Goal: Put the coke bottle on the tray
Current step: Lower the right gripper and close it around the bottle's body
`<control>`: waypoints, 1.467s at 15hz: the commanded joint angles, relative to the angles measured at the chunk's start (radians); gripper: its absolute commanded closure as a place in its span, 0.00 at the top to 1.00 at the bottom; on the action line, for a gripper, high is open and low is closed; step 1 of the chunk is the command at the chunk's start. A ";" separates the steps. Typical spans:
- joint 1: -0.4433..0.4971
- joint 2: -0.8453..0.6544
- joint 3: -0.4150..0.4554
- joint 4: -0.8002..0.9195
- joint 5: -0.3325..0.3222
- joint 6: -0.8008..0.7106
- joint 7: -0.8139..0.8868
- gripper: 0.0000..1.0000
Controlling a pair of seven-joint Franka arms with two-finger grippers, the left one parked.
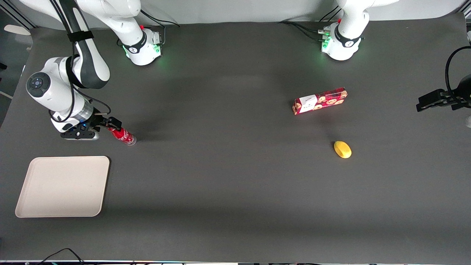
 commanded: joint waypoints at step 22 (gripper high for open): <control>0.006 -0.060 0.019 0.077 -0.007 -0.132 0.000 0.00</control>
